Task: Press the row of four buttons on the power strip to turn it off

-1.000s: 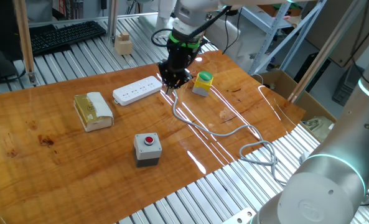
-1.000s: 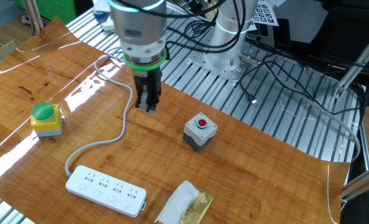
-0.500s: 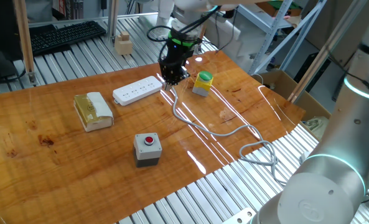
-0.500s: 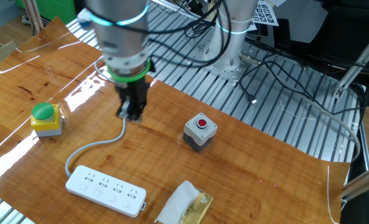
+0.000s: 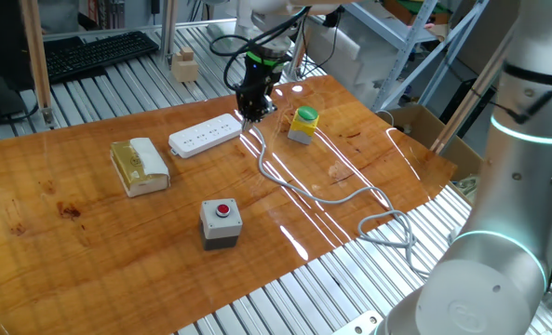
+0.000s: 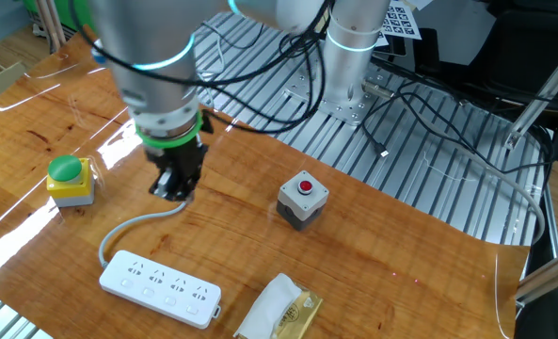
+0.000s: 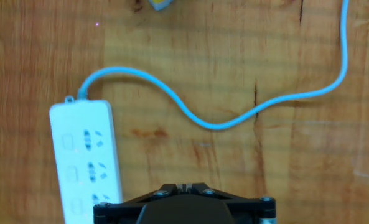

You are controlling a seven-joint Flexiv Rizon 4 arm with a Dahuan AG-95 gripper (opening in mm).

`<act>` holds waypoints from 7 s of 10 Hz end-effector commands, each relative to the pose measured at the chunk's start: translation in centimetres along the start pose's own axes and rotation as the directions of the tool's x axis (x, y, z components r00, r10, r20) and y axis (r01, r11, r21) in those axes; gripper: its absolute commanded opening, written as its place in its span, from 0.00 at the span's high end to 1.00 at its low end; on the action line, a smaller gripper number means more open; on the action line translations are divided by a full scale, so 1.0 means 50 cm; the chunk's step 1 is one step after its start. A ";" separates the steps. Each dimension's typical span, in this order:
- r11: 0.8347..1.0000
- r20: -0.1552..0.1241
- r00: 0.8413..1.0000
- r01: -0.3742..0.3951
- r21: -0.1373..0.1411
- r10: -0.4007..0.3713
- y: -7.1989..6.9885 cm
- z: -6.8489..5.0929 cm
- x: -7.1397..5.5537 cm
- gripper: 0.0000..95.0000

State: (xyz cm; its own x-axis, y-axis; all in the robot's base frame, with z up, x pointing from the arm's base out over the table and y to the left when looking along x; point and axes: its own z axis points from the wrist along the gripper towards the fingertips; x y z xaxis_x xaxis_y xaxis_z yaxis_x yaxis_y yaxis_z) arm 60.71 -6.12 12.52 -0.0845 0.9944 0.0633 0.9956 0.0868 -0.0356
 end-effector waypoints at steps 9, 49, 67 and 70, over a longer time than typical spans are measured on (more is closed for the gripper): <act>0.999 0.036 0.999 0.005 0.051 -0.007 0.080 0.001 -0.061 1.00; 0.999 0.010 0.999 -0.036 0.031 0.035 0.118 0.057 -0.050 0.80; 0.997 0.020 0.999 0.044 -0.058 -0.043 0.200 0.132 -0.078 0.80; 0.997 0.016 0.999 0.053 -0.063 -0.052 0.211 0.136 -0.082 0.80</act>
State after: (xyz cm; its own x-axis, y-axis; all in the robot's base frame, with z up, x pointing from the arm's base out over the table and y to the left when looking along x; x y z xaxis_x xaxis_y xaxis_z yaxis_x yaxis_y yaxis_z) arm 71.36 -8.94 5.05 -0.1363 0.9894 0.0499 0.9904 0.1349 0.0302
